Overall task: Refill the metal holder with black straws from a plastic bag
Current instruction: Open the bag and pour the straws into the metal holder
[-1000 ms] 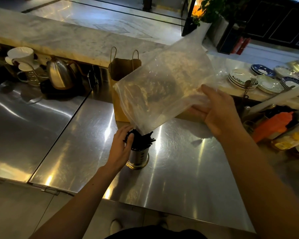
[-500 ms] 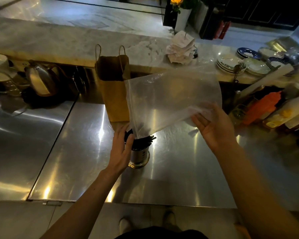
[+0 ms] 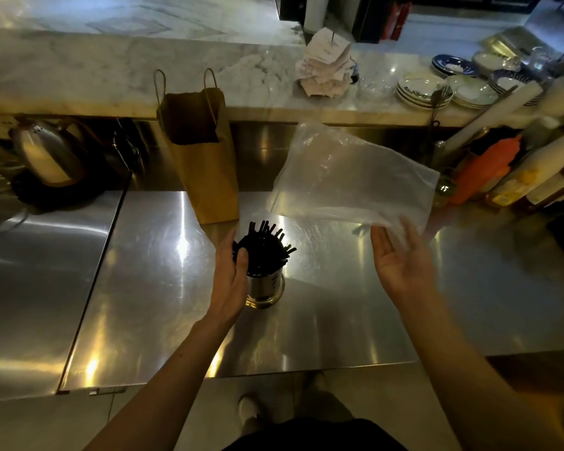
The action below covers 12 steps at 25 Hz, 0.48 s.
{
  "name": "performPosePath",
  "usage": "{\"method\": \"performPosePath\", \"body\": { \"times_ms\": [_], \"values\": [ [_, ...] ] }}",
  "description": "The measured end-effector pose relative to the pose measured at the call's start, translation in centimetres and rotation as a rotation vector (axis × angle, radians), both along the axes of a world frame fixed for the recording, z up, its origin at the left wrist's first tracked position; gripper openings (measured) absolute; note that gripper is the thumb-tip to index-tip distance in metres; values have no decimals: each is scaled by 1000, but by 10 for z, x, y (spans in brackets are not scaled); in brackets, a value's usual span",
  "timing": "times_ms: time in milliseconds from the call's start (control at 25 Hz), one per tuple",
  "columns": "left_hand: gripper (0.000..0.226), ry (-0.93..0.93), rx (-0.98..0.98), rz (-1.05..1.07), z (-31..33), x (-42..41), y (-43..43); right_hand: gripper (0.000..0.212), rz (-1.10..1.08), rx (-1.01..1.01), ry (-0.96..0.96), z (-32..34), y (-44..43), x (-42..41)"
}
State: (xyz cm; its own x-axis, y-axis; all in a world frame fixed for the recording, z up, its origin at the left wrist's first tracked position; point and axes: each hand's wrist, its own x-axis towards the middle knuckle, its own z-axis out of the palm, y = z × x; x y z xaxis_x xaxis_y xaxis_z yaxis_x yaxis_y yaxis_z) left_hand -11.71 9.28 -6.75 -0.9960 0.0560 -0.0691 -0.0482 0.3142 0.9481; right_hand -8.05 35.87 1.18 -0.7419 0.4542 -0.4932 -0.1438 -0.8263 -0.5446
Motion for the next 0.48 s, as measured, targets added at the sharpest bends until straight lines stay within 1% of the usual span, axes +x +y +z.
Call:
{"method": "performPosePath", "body": {
  "times_ms": [200, 240, 280, 320, 400, 480],
  "values": [
    [39, -59, 53, 20, 17, 0, 12, 22, 4, -143, -82, -56, 15, -10],
    [36, -78, 81, 32, 20, 0, 14, 27, 14, -161, -106, -69, 18, -13],
    [39, -98, 122, 44, 22, 1, 17, 34, 31, -176, -138, -81, 21, -16],
    [50, -107, 158, 49, 24, 2, 16, 42, 32, -188, -156, -93, 24, -17],
    [80, -128, 139, 43, 22, 5, 13, 50, 49, -216, -207, -113, 28, -22],
    [92, -137, 72, 19, 20, 7, 12, 50, 68, -239, -262, -128, 31, -26]
  ]
}}
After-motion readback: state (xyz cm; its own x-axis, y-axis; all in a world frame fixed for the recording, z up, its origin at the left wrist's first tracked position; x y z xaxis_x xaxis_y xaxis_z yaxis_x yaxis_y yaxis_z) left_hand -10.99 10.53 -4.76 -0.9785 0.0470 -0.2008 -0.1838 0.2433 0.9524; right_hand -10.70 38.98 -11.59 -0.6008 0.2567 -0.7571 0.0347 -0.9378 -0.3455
